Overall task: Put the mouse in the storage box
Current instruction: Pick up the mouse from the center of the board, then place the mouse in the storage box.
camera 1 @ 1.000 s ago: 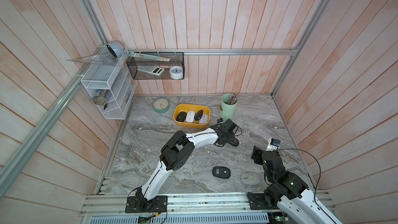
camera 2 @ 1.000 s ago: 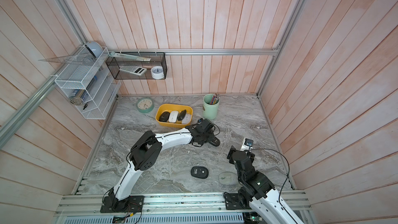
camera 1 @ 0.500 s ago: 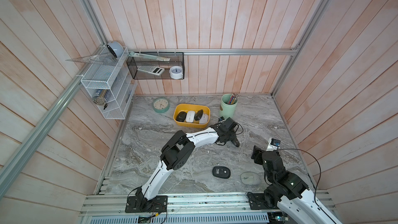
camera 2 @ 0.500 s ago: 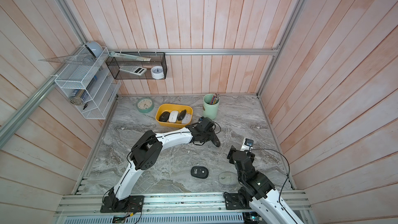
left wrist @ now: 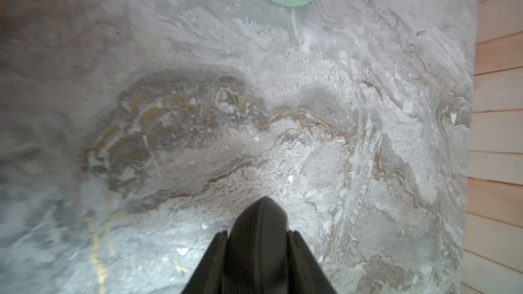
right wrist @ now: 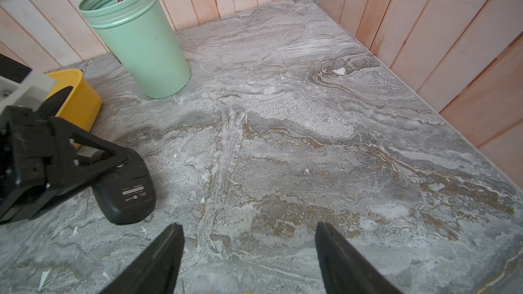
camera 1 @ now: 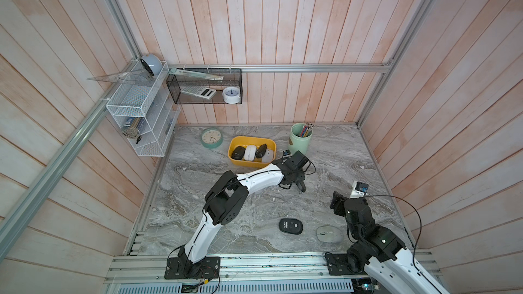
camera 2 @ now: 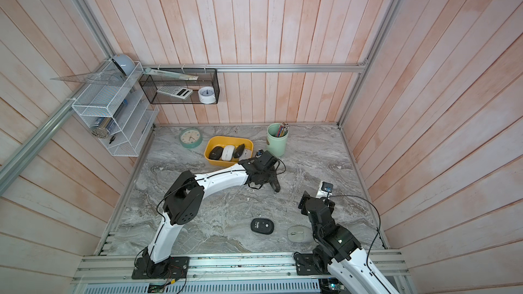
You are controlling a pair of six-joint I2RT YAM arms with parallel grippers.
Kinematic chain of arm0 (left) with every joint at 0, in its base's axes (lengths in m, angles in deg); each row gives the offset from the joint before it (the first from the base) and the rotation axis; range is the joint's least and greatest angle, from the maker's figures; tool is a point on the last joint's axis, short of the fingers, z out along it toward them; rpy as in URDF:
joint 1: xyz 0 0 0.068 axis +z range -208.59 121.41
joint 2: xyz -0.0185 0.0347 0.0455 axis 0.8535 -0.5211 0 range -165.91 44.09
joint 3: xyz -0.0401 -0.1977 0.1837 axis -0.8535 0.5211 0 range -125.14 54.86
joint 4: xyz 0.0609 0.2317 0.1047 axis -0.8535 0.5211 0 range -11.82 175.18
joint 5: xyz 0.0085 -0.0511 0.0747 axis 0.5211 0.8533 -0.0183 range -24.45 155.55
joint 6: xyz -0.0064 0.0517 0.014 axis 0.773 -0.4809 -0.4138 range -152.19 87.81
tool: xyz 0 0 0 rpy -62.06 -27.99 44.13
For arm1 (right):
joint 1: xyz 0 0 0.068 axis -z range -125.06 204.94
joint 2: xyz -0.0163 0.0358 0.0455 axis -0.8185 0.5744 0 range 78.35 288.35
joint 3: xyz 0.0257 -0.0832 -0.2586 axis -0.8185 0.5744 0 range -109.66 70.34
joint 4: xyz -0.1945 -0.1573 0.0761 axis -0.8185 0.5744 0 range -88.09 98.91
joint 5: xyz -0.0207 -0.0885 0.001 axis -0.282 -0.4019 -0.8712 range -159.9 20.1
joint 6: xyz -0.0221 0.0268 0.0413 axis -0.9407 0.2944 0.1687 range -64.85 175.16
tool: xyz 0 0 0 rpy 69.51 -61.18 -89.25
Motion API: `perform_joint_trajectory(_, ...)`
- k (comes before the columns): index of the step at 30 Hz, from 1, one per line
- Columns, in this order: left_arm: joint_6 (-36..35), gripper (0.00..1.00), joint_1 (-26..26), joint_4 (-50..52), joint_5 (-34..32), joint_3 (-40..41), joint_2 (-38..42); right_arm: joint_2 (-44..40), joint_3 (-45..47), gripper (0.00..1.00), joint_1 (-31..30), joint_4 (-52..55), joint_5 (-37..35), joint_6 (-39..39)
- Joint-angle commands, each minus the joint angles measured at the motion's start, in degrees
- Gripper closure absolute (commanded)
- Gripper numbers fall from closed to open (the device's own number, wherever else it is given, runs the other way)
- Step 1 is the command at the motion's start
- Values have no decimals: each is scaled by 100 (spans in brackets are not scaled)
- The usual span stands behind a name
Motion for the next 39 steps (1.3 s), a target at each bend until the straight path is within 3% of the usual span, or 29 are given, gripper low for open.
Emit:
perform_joint_trajectory(1, -548, 86, 116, 579, -551, -254, 494, -16, 56, 21, 29, -96, -80, 67)
perform_joint_trajectory(6, -1150, 86, 410, 1055, -1063, -247, 914, 41, 62, 21, 25, -158, -65, 42)
perform_joint_trajectory(16, -2521, 87, 1532, 1965, -1930, -685, 1271, 89, 65, 21, 29, -213, -18, -3)
perform_joint_trajectory(28, -4139, 87, 2148, 2475, -3340, -2014, 279, 111, 74, 21, 25, -262, -18, -30)
perform_joint_trajectory(39, -5098, 87, 2195, 2015, -3978, -2333, -384, 143, 83, 21, 25, -288, -8, -47)
